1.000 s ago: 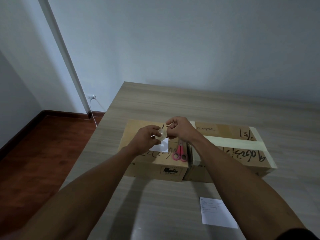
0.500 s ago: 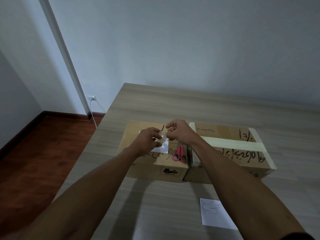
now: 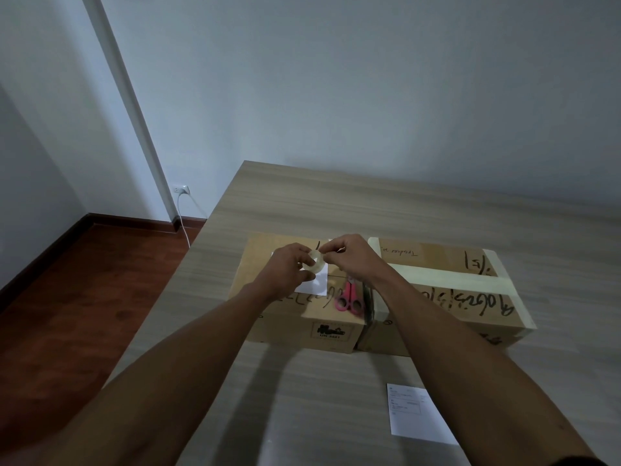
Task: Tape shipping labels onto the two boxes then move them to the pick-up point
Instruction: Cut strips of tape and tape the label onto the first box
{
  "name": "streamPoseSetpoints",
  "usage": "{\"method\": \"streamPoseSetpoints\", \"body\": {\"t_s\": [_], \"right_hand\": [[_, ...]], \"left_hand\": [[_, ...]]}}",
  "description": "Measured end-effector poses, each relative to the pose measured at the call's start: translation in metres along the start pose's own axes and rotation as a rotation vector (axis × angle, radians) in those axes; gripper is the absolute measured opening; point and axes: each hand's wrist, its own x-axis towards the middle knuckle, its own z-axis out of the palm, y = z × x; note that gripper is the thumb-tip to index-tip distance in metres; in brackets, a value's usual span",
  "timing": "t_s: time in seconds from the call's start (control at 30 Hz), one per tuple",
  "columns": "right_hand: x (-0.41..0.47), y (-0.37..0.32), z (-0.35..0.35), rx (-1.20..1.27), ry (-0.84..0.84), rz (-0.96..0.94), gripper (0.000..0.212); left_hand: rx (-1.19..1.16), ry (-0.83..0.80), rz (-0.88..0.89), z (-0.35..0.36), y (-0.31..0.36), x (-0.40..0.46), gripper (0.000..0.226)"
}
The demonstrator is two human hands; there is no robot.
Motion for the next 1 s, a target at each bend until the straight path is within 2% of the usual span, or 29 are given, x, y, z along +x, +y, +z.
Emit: {"method": "streamPoseSetpoints", "body": {"t_s": [0.23,0.33,0.53,0.67,0.77,0.9,1.0], "right_hand": [[-0.002,0.002,0.0,0.03,0.013,-0.027,0.005],[-0.004,0.0,0.0,-0.001,0.0,-0.025,0.01],[-0.004,0.002,0.003,-0.113,-0.039,-0.013,0.039],[-0.007,-0.008,0.005,-0.14,0.014,-0.095,0.043],[-0.008,-0.012,0.005,-0.145,0.023,-0.126,0.042],[-0.007,-0.017,0.003,-0.112,0.028,-0.174,0.044],[-0.007,-0.019,0.003,-0.112,0.026,-0.162,0.042]], "left_hand": [[-0.014,0.025,-0.01,0.0,0.001,-0.005,0.025],[-0.017,0.026,-0.007,-0.001,0.004,-0.008,0.024],[-0.036,0.023,-0.022,0.0,0.009,-0.009,0.024],[-0.08,-0.019,-0.098,-0.001,0.013,-0.012,0.024],[-0.132,-0.06,-0.146,0.001,0.009,-0.012,0.036],[-0.159,-0.047,-0.176,0.002,0.006,-0.01,0.027],[-0.144,-0.038,-0.097,0.0,0.013,-0.01,0.05]]}}
